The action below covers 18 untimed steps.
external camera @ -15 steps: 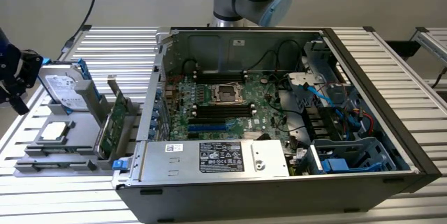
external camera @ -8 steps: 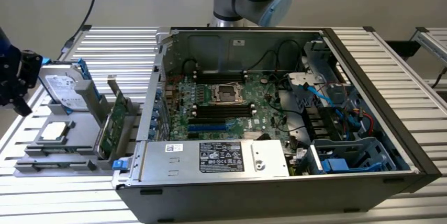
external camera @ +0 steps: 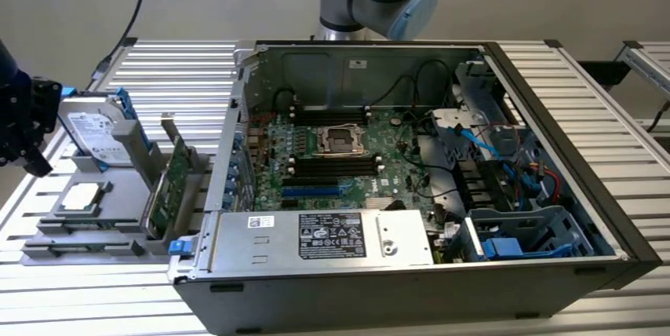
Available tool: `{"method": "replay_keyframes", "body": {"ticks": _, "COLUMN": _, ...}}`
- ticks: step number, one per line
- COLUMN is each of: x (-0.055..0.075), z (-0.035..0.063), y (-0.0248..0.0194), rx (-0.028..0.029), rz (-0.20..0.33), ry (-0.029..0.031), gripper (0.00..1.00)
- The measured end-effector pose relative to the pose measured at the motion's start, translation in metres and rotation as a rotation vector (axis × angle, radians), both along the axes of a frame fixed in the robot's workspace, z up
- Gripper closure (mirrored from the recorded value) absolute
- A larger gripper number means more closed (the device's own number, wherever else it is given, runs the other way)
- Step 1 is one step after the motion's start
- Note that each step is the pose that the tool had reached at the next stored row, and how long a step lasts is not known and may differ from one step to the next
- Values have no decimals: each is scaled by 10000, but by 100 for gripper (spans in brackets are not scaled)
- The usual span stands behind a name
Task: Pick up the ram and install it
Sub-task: 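Pick up the ram and move it above insertion slot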
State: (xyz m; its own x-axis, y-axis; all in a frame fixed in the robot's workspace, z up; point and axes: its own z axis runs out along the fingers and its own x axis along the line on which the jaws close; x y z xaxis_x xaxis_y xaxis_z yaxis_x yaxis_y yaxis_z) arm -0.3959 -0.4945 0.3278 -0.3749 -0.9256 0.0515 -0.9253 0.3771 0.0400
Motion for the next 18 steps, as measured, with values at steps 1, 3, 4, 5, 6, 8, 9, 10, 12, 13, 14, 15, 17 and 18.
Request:
{"method": "replay_keyframes", "body": {"ticks": 1, "x": 0, "z": -4, "y": 0, "rx": 0, "rz": 179, "ry": -8, "gripper": 89}}
{"method": "replay_keyframes", "body": {"ticks": 3, "x": 0, "z": -13, "y": 0, "rx": 0, "rz": 539, "ry": -22, "gripper": 89}}
{"method": "replay_keyframes", "body": {"ticks": 4, "x": 0, "z": -18, "y": 0, "rx": -1, "rz": 719, "ry": -24, "gripper": 89}}
{"method": "replay_keyframes", "body": {"ticks": 5, "x": 0, "z": -23, "y": 0, "rx": 0, "rz": 900, "ry": -26, "gripper": 89}}
{"method": "replay_keyframes", "body": {"ticks": 6, "x": 0, "z": -29, "y": 0, "rx": 1, "rz": 1089, "ry": -27, "gripper": 89}}
{"method": "replay_keyframes", "body": {"ticks": 8, "x": 0, "z": -43, "y": 0, "rx": 1, "rz": 1449, "ry": -27, "gripper": 89}}
{"method": "replay_keyframes", "body": {"ticks": 9, "x": 0, "z": -51, "y": 0, "rx": 1, "rz": 1628, "ry": -27, "gripper": 89}}
{"method": "replay_keyframes", "body": {"ticks": 10, "x": 0, "z": -58, "y": 0, "rx": 1, "rz": 1809, "ry": -27, "gripper": 89}}
{"method": "replay_keyframes", "body": {"ticks": 12, "x": 0, "z": -75, "y": 0, "rx": 2, "rz": 2174, "ry": -27, "gripper": 89}}
{"method": "replay_keyframes", "body": {"ticks": 13, "x": 0, "z": -82, "y": 0, "rx": 1, "rz": 2353, "ry": -26, "gripper": 89}}
{"method": "replay_keyframes", "body": {"ticks": 14, "x": 0, "z": -91, "y": 0, "rx": 2, "rz": 2544, "ry": -27, "gripper": 89}}
{"method": "replay_keyframes", "body": {"ticks": 15, "x": 0, "z": -99, "y": 0, "rx": 2, "rz": 2725, "ry": -26, "gripper": 89}}
{"method": "replay_keyframes", "body": {"ticks": 17, "x": -2, "z": -103, "y": 1, "rx": -37, "rz": 3009, "ry": -14, "gripper": 88}}
{"method": "replay_keyframes", "body": {"ticks": 18, "x": -1, "z": -104, "y": 0, "rx": -49, "rz": 3012, "ry": -10, "gripper": 88}}
